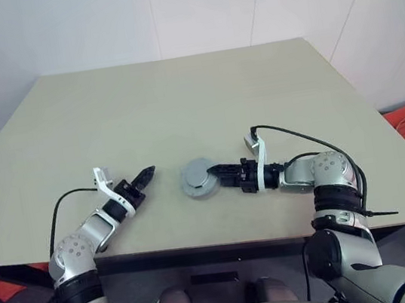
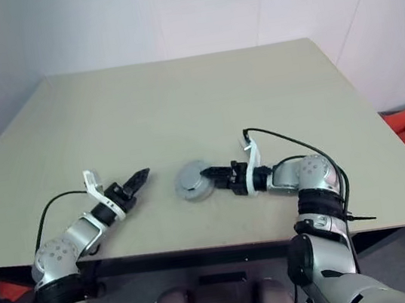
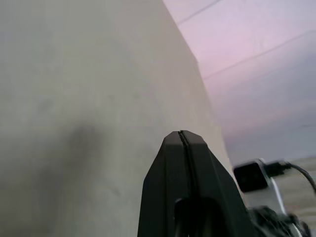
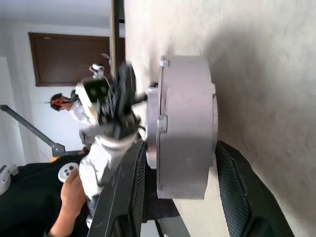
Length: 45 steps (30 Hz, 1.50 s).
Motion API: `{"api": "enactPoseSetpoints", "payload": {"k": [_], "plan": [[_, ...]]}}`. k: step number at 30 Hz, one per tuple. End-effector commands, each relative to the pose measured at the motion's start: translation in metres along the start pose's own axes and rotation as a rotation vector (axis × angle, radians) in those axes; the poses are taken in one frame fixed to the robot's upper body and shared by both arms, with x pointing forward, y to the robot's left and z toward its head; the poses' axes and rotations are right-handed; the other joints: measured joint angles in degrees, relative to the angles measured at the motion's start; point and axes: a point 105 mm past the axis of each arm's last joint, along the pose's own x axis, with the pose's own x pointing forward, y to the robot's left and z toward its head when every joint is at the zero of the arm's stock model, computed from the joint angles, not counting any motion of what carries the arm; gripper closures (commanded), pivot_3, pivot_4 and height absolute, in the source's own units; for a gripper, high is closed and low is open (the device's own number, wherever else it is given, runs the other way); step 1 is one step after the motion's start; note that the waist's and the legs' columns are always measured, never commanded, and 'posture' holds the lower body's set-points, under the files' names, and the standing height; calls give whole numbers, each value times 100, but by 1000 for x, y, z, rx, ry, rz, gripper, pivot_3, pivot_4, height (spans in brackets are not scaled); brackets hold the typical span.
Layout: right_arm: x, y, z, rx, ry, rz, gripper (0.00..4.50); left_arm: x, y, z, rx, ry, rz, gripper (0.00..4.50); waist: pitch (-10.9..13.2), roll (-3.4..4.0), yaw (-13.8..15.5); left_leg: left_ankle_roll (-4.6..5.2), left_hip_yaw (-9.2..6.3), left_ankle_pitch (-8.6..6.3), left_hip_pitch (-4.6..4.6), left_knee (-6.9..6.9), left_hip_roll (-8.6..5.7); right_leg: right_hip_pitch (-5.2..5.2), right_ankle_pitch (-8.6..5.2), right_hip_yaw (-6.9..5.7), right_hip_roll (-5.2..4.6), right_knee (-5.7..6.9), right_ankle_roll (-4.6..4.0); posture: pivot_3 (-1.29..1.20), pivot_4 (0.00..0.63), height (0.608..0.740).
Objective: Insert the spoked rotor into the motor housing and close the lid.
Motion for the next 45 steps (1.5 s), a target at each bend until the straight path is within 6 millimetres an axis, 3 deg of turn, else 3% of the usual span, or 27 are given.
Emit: {"api": "enactPoseSetpoints", "payload": {"k": [1, 3, 15, 31, 45], "plan": [[-5, 32, 17, -57, -40, 128, 2535, -5, -24, -5, -55, 38, -144, 4330, 0, 0, 3, 0, 0, 0, 1, 0, 2, 0, -3, -1, 1, 0, 6, 0, 0, 740], [-6, 35, 19, -66, -42, 135, 2536, -9, -37, -9, -103, 60, -231, 3947, 1, -1, 14, 0, 0, 0, 1, 0, 1, 0, -15, -1, 2, 0, 26, 0, 0, 740], [-9, 50, 28, -77, -56, 194, 2537, -13, -48, -14, -219, 122, -300, 58, 1, -1, 25, -1, -1, 0, 0, 3, 3, 1, -5, -1, 6, 2, 12, 0, 0, 740], [-2, 85, 13, -111, 8, 384, 2537, -4, -58, -16, -292, 124, -345, 0, 1, -1, 26, -1, -4, 0, -9, 12, 3, 4, -4, -3, 6, 7, 16, 0, 0, 740], [6, 88, -5, -112, 76, 389, 2538, 2, -77, -17, -314, 138, -440, 0, 0, -3, 33, -1, -9, 1, -16, 27, 2, 5, 4, -6, 5, 13, 41, 0, 0, 740]]}}
